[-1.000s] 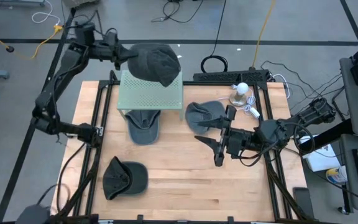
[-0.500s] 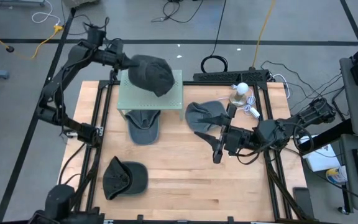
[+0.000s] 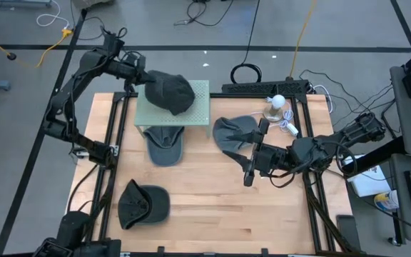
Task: Pick & Place hat
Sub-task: Put the black cap on the shelf
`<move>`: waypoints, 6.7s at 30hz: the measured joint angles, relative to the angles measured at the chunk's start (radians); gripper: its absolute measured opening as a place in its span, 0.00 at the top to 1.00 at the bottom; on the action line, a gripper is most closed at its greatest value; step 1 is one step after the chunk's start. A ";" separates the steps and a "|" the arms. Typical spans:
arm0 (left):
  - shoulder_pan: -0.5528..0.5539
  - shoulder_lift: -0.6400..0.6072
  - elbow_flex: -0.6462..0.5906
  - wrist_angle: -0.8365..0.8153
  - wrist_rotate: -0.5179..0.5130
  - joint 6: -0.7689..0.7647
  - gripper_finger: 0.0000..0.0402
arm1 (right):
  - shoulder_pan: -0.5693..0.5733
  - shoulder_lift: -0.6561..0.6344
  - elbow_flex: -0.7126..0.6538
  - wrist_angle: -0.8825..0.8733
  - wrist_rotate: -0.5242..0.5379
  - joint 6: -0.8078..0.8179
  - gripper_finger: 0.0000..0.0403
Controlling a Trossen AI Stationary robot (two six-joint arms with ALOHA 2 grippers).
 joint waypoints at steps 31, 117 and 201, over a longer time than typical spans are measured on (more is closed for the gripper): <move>-0.001 -0.005 0.000 -0.251 -0.356 -0.002 0.59 | 0.000 0.000 0.000 -0.060 -0.001 -0.003 0.55; -0.884 0.525 0.764 -0.466 -1.246 -0.065 0.59 | -0.025 -0.037 0.000 -0.064 -0.002 -0.011 0.55; -1.015 0.527 0.578 -0.606 -1.616 0.472 0.99 | -0.025 -0.036 0.000 -0.056 -0.001 -0.010 0.55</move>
